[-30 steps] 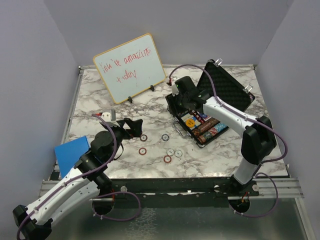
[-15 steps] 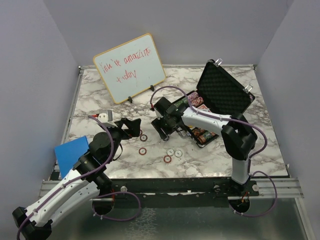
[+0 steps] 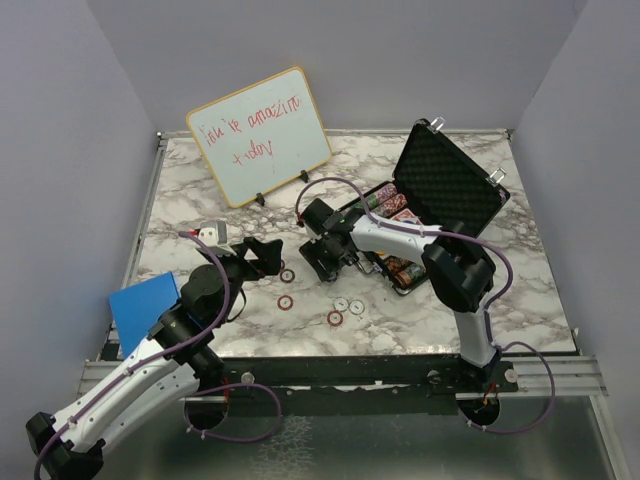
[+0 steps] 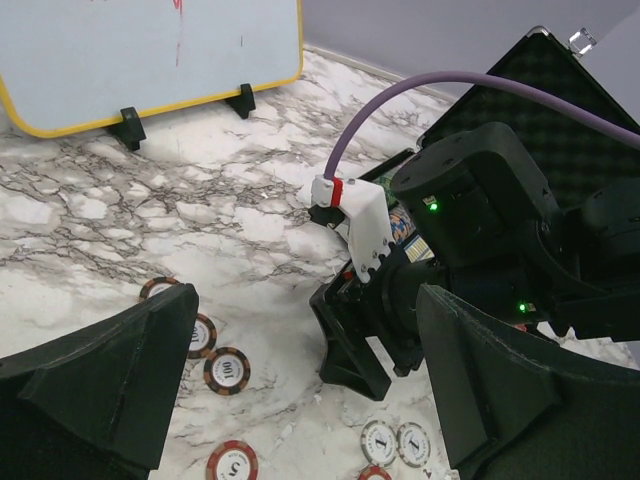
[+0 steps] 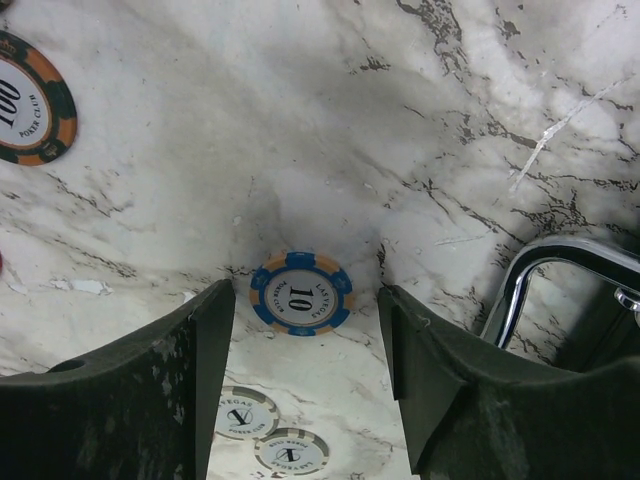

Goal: Pack up texas hold em set

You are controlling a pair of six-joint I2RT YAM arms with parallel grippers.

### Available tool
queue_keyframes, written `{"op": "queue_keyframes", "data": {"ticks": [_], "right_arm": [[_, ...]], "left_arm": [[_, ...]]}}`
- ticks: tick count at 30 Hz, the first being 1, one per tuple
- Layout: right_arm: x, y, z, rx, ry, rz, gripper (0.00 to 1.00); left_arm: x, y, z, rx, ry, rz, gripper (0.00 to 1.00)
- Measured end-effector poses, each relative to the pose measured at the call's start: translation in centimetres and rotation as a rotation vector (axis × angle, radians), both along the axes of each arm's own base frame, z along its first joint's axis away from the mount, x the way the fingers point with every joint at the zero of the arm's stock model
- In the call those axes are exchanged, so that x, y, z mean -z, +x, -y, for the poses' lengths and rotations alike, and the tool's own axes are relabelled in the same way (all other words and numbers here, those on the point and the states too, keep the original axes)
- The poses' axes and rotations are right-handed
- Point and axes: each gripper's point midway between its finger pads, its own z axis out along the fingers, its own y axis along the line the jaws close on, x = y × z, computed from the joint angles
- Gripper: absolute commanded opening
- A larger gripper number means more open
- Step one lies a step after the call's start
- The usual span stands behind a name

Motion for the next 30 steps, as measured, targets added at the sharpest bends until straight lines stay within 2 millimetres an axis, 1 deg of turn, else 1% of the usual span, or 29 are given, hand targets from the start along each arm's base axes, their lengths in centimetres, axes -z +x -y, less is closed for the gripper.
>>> {"op": "queue_keyframes", "data": {"ticks": [5,9,11,13,15,18,20,25,27,30], "right_arm": [[0.14,0.13,0.04,0.012,-0.017,0.006,0.58],[0.27,0.48,0.29,0.034,-0.039,0.018,0.52],[0.33,0.55,0.39,0.042,-0.045,0.020,0.47],[0.33,0.61,0.46,0.050,-0.050,0.022,0.46],[0.33,0.70,0.52,0.062,-0.052,0.024,0.46],[0.34,0.70,0.54,0.069,-0.055,0.026,0.54],[0.33,0.69,0.50,0.074,-0.053,0.025,0.56],[0.34,0.58,0.41,0.067,-0.053,0.025,0.57],[0.38,0.54,0.39,0.063,-0.055,0.026,0.53],[0.47,0.56,0.41,0.062,-0.057,0.026,0.41]], "left_arm": [[0.17,0.02,0.04,0.000,0.000,-0.005,0.99],[0.27,0.06,0.07,0.000,0.002,-0.008,0.99],[0.34,0.08,0.09,0.000,0.004,-0.010,0.99],[0.34,0.07,0.10,0.000,0.004,-0.010,0.99],[0.34,0.08,0.09,0.000,0.003,-0.010,0.99],[0.33,0.07,0.10,-0.001,0.001,-0.010,0.99],[0.37,0.07,0.11,-0.001,0.000,-0.011,0.99],[0.43,0.06,0.13,-0.001,-0.005,-0.014,0.99],[0.53,0.06,0.13,-0.001,-0.005,-0.016,0.99],[0.65,0.05,0.13,-0.001,-0.004,-0.018,0.99]]}}
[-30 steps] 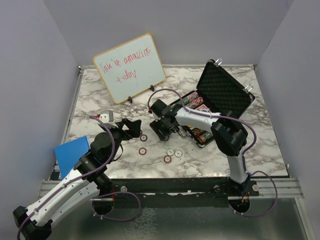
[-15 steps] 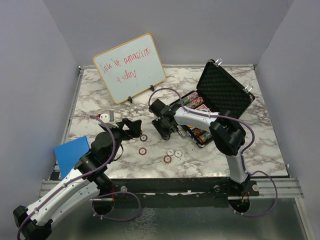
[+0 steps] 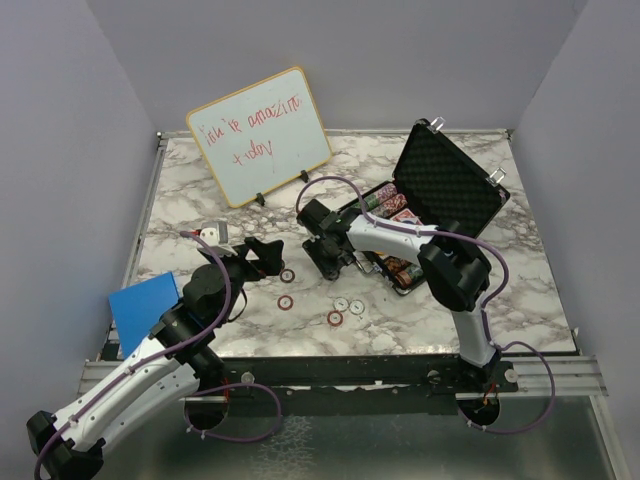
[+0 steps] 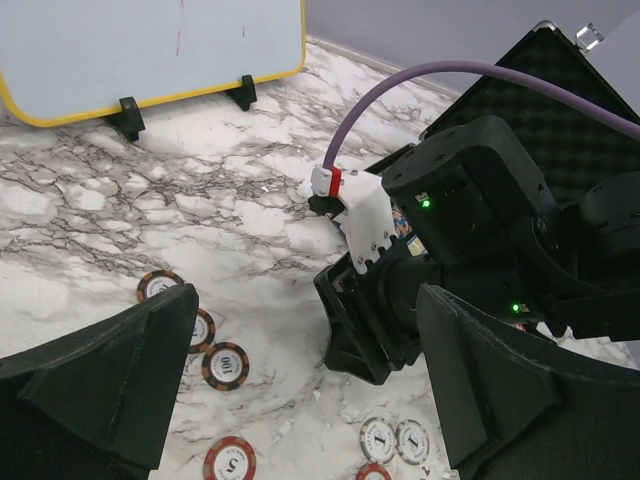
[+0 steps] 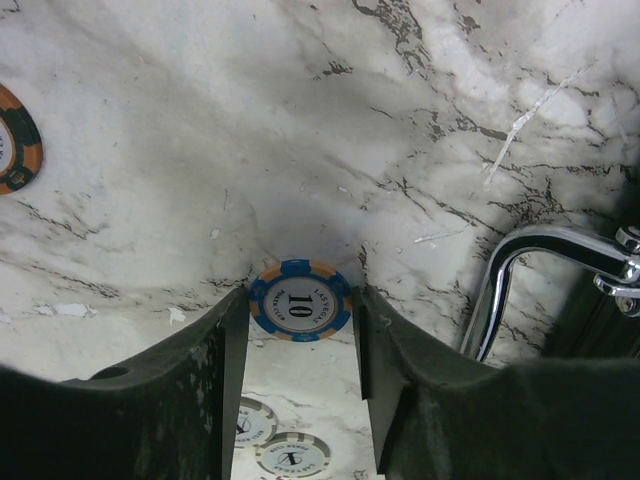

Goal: Pack up texas hold em set

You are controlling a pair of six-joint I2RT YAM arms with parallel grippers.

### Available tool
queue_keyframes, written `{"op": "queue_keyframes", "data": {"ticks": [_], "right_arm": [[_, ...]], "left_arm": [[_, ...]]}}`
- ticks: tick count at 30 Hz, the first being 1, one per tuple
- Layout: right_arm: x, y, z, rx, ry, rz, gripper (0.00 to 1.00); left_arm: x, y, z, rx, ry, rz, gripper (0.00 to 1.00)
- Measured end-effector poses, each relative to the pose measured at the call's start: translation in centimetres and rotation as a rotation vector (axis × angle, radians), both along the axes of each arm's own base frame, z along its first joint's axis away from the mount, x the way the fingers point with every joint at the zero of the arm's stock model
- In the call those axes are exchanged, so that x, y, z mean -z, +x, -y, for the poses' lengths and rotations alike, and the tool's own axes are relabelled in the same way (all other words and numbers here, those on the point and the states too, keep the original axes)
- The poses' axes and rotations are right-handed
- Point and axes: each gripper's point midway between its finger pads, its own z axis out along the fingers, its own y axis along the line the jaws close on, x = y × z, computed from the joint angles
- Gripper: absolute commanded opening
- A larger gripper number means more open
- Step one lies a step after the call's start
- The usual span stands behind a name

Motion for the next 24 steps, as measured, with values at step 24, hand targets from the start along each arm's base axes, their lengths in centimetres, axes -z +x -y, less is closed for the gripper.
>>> {"op": "queue_keyframes", "data": {"ticks": [24], "right_arm": [[-3.2,0.0,0.5,0.095,0.030,0.055,0.32]], "left_arm": [[7.5,-1.1,1.5,0.043,-0.051,-0.191,0.99]]}}
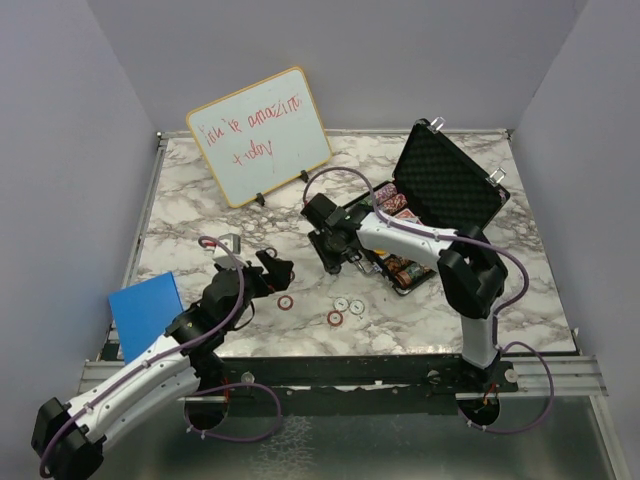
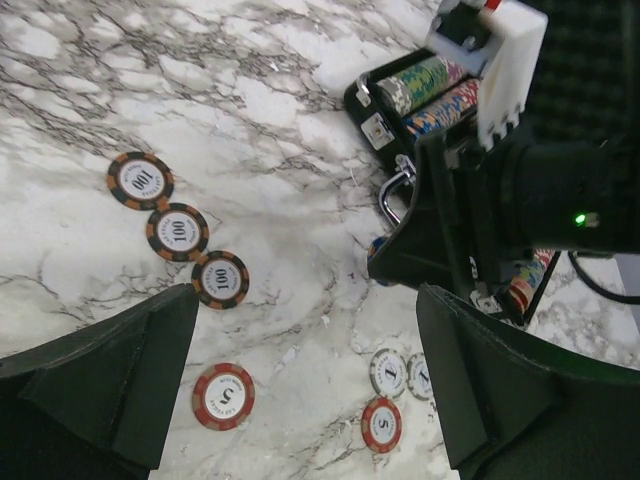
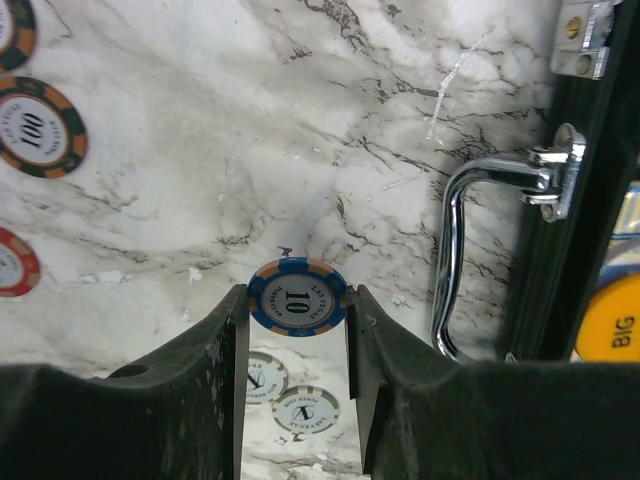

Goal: Pack up texas hold em set

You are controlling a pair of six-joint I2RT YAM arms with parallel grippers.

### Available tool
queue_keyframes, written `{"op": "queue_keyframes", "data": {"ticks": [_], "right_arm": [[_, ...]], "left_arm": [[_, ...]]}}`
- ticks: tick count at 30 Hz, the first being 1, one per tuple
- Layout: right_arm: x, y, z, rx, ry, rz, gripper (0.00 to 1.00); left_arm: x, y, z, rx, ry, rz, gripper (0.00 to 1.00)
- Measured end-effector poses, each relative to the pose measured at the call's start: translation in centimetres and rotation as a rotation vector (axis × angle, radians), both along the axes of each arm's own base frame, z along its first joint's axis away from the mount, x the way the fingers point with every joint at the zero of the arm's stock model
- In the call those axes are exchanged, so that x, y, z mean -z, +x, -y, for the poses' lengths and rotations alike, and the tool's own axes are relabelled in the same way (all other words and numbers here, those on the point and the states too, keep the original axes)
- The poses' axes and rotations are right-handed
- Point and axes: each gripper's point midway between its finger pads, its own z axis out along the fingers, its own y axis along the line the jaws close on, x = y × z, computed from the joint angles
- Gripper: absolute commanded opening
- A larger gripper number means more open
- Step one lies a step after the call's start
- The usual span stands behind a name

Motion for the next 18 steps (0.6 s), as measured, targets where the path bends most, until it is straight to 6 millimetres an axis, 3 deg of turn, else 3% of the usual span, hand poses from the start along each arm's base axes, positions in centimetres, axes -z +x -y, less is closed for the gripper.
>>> {"op": "queue_keyframes", "data": {"ticks": [6,12,18], "right_arm": [[-2.7,0.6,0.2,0.059,0.076,0.038,0.32],[-3.2,0.5,0.5,0.171,0.166,0.021,0.32],[-4.1,-0.1,0.1,0.297,0.295,-0.010,0.32]], "left_arm": [[1.7,-0.3,2.0,0.078,-0.044,-0.032,0.91],[3.9,-0.7,3.8,0.158,-0.062,-0.070,0.83],[3.4,-0.4,5.3,0.212,-0.087,-0.044,0.75]]}}
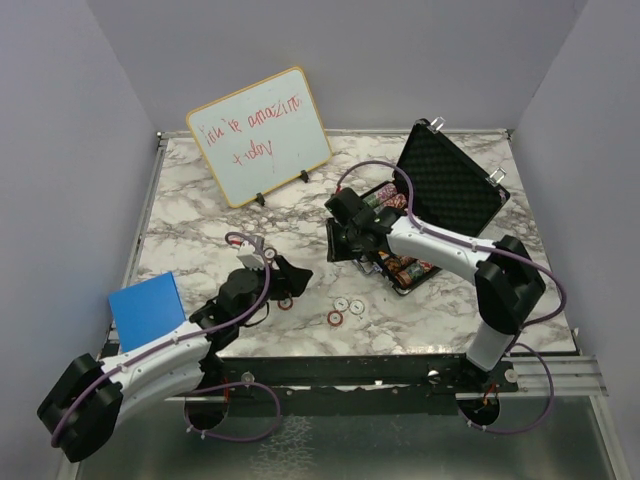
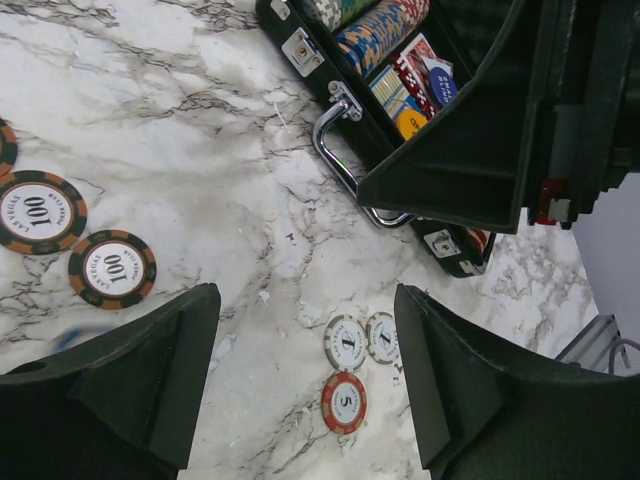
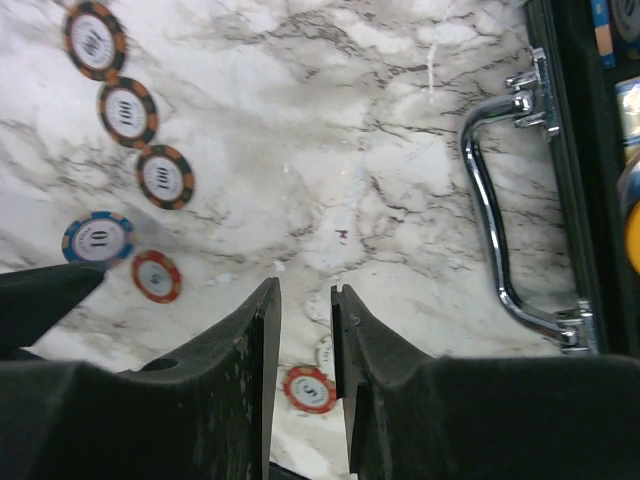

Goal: Pack up texas hold em set

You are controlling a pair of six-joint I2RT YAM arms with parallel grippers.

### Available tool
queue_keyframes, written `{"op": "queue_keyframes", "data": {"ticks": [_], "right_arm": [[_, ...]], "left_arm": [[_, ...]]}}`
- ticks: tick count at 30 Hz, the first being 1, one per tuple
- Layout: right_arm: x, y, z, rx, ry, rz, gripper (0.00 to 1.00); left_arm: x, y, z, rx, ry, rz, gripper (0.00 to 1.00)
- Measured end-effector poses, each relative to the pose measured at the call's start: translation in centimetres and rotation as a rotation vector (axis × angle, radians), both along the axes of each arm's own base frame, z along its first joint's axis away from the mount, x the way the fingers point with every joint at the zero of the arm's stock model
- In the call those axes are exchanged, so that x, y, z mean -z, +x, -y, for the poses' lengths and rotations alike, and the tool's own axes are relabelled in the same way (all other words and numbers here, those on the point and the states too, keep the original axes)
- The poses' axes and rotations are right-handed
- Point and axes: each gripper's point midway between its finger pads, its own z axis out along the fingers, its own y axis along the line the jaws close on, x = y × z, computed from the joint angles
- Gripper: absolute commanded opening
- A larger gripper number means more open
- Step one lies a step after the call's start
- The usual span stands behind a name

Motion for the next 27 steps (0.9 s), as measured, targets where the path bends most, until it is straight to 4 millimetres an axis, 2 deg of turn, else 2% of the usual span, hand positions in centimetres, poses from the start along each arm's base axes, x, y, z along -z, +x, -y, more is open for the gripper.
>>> {"op": "queue_keyframes", "data": {"ticks": [3,7,10,16,20,27], "right_arm": [[-1.1,-0.2,-0.7,0.046,0.085,0.003,0.35],[-2.4,0.0,-1.4,0.078,0.153,0.015,0.36],[-2.5,0.2,-1.6,0.077,0.158,0.021,0.37],[-1.8,0.4,-1.5,0.058,0.132,0.025,0.41],[-1.3,0.4,-1.5,0.050,0.118,0.023,0.44],[-1.3,0.6,-1.3,0.038,0.103,0.038,0.46]], "left_arm": [[0.1,0.0,0.7,0.031,-0.008,0.002,0.72],[0.5,0.2,1.1,0.039,-0.006,-0.008,0.74],[0.6,0.6,0.8,0.005,-0.010,-0.014,0.77],[1.1,2.2,-1.9,-0.184,0.074,-0.085,0.91],[0.0,3.5,-4.3,-0.332,0.157,-0.091,0.93],[-0.4,3.7,-7.1,-0.438,0.268,-0.088,0.94]]}}
